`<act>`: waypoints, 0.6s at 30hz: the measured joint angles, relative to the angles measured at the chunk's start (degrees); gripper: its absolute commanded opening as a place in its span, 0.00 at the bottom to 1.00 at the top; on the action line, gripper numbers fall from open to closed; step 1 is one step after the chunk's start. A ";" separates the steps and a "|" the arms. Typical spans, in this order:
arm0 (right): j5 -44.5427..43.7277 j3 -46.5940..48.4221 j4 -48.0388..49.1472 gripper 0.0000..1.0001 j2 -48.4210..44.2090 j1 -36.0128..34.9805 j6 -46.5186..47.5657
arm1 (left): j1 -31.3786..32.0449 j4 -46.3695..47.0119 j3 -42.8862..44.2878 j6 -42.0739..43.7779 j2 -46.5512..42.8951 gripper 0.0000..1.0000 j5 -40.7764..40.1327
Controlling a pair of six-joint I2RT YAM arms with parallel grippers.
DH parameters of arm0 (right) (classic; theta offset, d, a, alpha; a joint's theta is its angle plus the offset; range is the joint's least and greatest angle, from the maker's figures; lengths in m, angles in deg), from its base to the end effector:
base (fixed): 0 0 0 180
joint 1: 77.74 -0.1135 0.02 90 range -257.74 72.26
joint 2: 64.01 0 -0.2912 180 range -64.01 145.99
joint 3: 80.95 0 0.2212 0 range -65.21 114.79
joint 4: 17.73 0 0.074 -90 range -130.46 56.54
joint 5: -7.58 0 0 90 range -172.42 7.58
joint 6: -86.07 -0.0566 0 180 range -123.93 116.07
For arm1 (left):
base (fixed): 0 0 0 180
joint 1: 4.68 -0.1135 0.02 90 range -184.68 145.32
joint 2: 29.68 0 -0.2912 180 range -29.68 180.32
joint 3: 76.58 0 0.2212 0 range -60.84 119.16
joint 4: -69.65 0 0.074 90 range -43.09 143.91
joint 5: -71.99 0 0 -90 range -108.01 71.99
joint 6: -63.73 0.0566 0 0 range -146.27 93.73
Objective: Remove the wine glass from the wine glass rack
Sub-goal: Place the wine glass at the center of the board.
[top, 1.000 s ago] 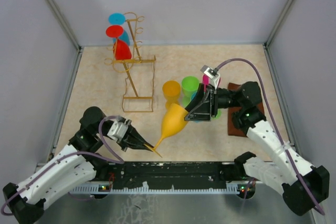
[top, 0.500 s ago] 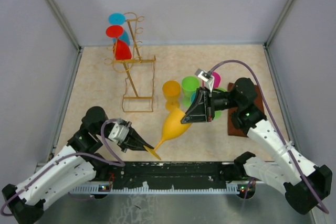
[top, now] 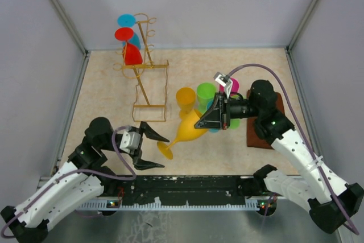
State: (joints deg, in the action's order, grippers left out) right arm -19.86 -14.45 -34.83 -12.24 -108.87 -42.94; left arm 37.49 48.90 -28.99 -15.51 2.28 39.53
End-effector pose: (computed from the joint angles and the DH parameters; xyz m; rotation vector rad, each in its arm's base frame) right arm 0.1056 0.1225 0.3944 -0.8527 1.7254 1.7434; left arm 0.0346 -0.0958 0.3179 1.4169 1.0629 -1.2285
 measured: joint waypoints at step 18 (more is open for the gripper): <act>-29.03 5.66 -25.75 0.00 -0.96 -6.01 18.16 | 0.00 1.49 0.81 -1.53 -5.75 1.00 -20.17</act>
State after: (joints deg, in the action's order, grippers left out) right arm -48.88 -8.79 -60.58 -13.20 -114.88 -24.77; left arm 37.49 50.38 -28.18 -17.04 -3.47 19.35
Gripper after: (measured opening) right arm 0.023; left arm 0.997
